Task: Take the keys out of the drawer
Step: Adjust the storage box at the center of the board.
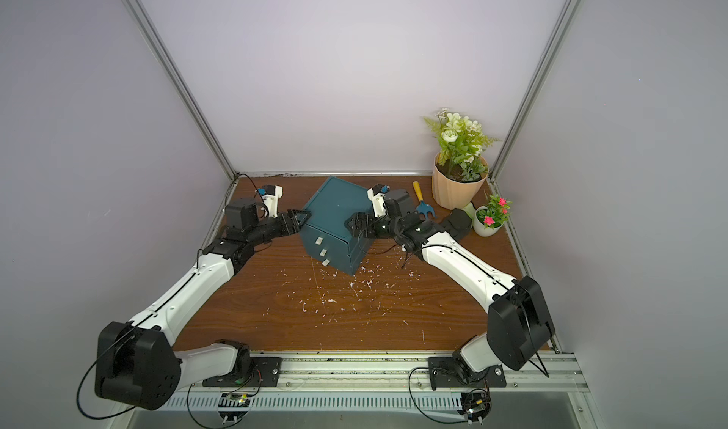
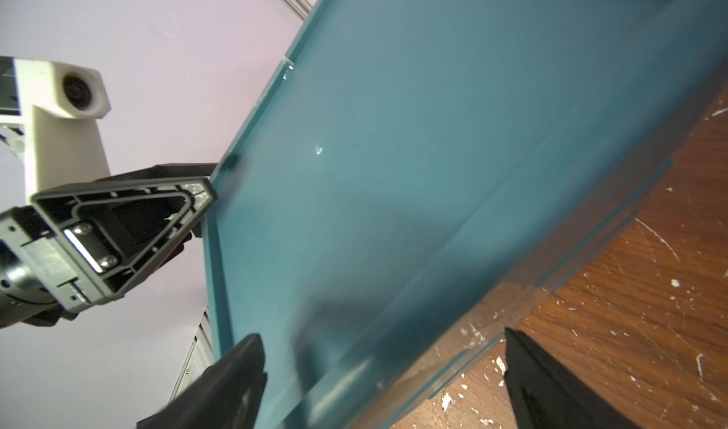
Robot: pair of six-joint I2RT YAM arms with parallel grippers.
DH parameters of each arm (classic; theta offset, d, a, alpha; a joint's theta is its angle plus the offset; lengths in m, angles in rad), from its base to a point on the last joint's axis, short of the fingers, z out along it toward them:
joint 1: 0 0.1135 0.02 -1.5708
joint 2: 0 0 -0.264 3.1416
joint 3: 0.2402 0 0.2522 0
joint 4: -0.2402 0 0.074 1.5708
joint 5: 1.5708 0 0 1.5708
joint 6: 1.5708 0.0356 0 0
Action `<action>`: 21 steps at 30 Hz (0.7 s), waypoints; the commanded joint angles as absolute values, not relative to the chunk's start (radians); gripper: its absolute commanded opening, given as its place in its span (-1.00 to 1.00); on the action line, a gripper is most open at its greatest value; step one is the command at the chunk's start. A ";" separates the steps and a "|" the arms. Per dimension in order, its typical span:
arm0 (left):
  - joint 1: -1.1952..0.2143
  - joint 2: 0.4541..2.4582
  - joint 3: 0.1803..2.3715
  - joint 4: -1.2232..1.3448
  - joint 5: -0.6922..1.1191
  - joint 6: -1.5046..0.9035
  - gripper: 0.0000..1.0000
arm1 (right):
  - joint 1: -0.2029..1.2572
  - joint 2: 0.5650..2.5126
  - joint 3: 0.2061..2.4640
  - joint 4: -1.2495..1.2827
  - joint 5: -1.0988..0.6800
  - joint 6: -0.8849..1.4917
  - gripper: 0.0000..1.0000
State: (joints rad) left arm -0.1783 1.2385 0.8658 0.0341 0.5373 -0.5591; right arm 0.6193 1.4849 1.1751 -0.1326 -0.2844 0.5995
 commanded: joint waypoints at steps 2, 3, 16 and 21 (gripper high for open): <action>-0.212 1.224 0.857 0.060 0.560 -0.592 0.31 | 0.607 1.481 1.181 -0.134 -0.241 0.609 0.92; -0.214 1.227 0.858 0.062 0.556 -0.599 0.31 | 0.603 1.492 1.188 -0.128 -0.239 0.610 0.91; -0.249 1.340 0.906 0.141 0.582 -0.716 0.22 | 0.530 1.698 1.401 -0.137 -0.263 0.565 0.67; -0.250 1.379 0.946 0.112 0.545 -0.723 0.19 | 0.522 1.804 1.506 -0.147 -0.344 0.581 0.57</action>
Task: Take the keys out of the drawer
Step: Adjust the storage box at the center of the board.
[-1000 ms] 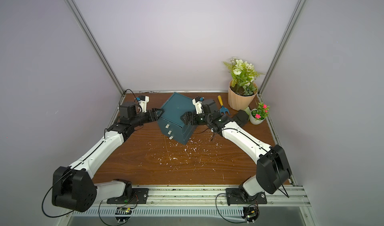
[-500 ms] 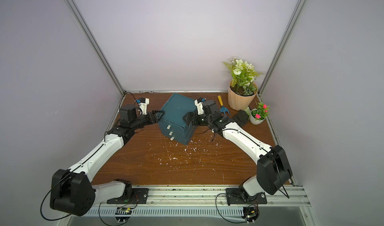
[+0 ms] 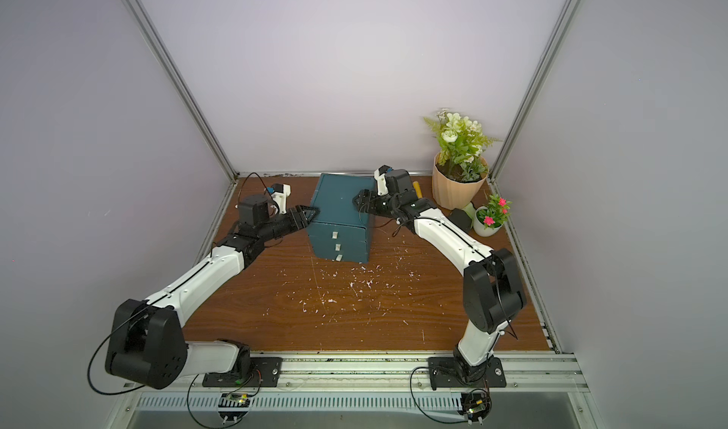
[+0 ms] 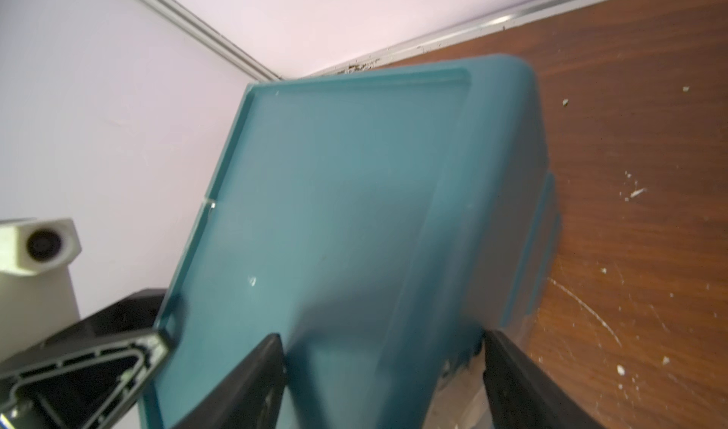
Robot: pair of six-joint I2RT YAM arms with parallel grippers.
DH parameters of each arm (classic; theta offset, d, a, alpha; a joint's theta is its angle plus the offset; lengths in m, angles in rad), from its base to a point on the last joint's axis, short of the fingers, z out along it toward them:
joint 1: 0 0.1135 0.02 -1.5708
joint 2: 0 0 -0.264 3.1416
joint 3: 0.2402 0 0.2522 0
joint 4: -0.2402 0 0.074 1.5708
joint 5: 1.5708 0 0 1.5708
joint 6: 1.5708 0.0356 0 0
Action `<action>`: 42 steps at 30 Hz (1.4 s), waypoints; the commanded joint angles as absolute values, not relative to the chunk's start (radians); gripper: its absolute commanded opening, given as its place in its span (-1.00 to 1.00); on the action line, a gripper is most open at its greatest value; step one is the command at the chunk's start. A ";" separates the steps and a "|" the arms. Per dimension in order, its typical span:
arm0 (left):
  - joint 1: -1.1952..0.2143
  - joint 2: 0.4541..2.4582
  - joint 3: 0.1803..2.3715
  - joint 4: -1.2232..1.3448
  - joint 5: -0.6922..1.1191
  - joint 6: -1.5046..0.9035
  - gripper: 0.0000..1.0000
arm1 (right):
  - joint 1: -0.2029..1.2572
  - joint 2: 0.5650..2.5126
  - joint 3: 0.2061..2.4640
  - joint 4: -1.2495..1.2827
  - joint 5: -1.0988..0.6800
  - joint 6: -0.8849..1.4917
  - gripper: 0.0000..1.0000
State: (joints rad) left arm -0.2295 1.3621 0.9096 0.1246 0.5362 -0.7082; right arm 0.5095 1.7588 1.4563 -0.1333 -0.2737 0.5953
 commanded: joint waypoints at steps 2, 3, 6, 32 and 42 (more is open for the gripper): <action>-0.250 1.386 0.958 0.088 0.506 -0.720 0.18 | 0.523 1.843 1.535 -0.146 -0.380 0.603 0.54; -0.250 1.389 0.965 0.073 0.480 -0.720 0.18 | 0.523 1.863 1.549 -0.146 -0.394 0.613 0.54; -0.251 1.399 0.973 0.034 0.418 -0.726 0.18 | 0.528 1.906 1.580 -0.139 -0.418 0.633 0.54; -0.197 1.562 1.112 0.042 0.359 -0.716 0.27 | 0.586 1.908 1.677 -0.347 -0.467 0.568 0.54; -0.162 1.554 1.142 0.029 0.391 -0.694 0.32 | 0.623 1.889 1.689 -0.374 -0.459 0.580 0.56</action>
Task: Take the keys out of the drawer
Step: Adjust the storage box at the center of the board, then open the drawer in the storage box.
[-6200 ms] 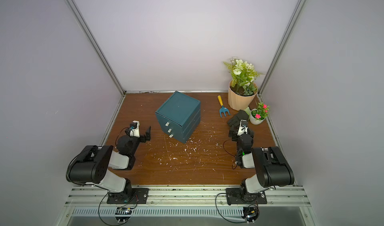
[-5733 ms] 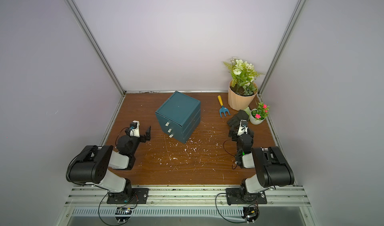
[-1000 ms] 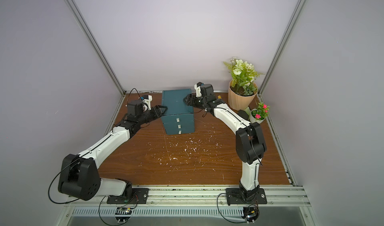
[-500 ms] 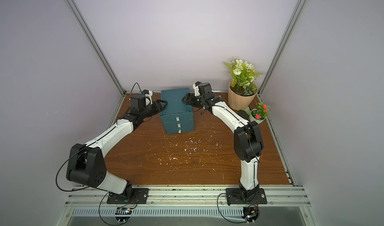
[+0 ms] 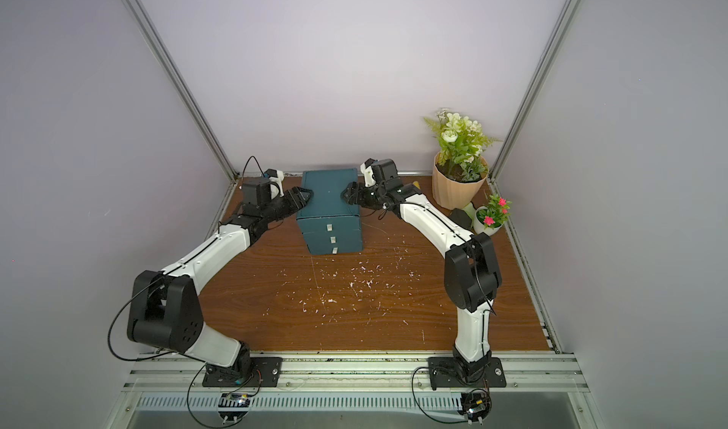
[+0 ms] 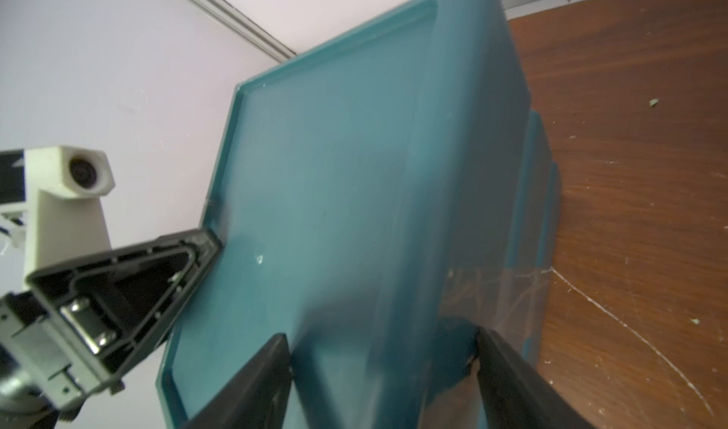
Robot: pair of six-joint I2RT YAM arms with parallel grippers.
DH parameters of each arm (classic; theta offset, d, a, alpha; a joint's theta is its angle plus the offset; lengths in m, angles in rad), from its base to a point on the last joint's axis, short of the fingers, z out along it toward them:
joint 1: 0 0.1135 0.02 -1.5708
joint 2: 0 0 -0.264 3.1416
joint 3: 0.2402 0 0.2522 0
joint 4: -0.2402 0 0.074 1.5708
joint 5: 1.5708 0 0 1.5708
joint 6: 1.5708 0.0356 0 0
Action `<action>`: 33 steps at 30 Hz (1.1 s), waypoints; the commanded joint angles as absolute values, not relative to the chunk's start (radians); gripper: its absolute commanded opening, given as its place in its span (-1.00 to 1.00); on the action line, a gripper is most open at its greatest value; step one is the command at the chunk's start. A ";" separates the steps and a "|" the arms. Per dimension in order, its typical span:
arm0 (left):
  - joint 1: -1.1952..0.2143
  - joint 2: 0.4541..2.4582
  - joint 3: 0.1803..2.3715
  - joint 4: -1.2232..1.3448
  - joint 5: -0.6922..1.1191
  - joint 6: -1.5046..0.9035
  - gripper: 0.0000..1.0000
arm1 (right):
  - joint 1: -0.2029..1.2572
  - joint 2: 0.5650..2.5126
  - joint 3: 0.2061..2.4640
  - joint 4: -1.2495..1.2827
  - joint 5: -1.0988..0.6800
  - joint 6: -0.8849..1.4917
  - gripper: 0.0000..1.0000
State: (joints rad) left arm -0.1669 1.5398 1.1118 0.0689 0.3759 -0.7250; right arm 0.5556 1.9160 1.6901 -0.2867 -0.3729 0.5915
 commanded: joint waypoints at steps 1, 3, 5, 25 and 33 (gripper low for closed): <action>-0.163 1.553 1.145 0.024 0.395 -0.689 0.32 | 0.625 1.886 1.685 -0.373 -0.452 0.581 0.56; -0.163 1.538 1.142 0.008 0.393 -0.682 0.33 | 0.627 1.881 1.672 -0.375 -0.433 0.587 0.56; -0.163 1.517 1.135 -0.008 0.382 -0.673 0.35 | 0.627 1.878 1.674 -0.388 -0.414 0.592 0.56; -0.347 0.973 0.906 -0.152 0.038 -0.935 0.26 | 0.623 1.665 1.661 -0.400 -0.241 0.505 0.63; -0.616 0.888 0.607 0.181 -0.058 -1.349 -0.04 | 0.612 1.569 1.520 -0.314 -0.242 0.517 0.36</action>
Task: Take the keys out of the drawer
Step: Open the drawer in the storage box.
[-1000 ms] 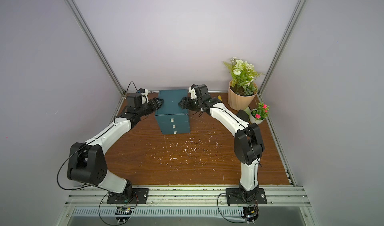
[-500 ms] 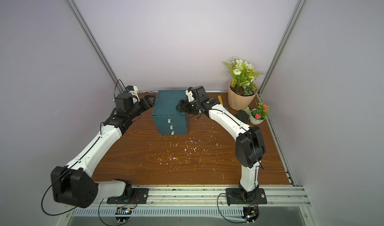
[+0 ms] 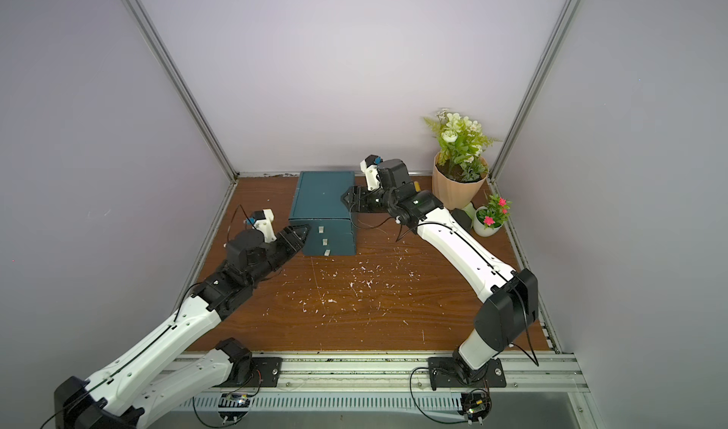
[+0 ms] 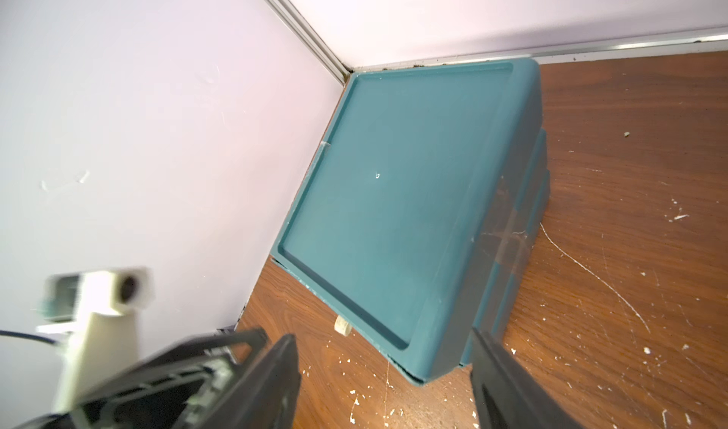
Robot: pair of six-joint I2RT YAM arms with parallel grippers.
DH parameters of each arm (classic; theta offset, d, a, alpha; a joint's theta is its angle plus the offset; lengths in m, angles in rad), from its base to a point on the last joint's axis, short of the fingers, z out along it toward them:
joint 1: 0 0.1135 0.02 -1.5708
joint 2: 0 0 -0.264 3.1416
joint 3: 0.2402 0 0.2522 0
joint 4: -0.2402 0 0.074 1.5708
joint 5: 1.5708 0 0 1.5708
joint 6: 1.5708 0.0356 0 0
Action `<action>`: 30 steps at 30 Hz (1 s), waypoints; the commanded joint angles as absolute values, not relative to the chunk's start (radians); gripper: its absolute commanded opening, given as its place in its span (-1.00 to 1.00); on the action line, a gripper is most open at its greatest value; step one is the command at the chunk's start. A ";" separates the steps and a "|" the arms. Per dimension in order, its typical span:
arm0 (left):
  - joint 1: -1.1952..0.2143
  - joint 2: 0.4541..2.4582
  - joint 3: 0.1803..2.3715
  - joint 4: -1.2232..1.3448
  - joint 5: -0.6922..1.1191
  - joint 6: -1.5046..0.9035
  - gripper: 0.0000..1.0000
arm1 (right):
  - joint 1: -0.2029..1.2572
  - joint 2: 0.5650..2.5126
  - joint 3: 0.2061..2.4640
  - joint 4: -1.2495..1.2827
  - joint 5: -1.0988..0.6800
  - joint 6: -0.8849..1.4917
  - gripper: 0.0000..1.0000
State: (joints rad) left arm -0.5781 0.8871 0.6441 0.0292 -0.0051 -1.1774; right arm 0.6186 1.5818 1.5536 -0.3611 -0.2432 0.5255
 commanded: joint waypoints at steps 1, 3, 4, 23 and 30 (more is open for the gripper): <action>-0.625 0.899 0.590 0.219 -0.053 -1.373 -0.06 | 0.612 1.566 1.509 -0.299 -0.259 0.516 0.31; -0.627 0.923 0.563 0.283 -0.039 -1.413 -0.11 | 0.612 1.574 1.506 -0.297 -0.275 0.518 0.25; -0.627 0.935 0.554 0.313 -0.037 -1.429 -0.16 | 0.612 1.579 1.513 -0.303 -0.285 0.519 0.21; -0.627 1.101 0.537 0.480 -0.036 -1.543 -0.36 | 0.598 1.571 1.496 -0.296 -0.313 0.489 0.21; -0.628 1.091 0.524 0.470 -0.075 -1.548 -0.41 | 0.592 1.574 1.497 -0.297 -0.350 0.495 0.21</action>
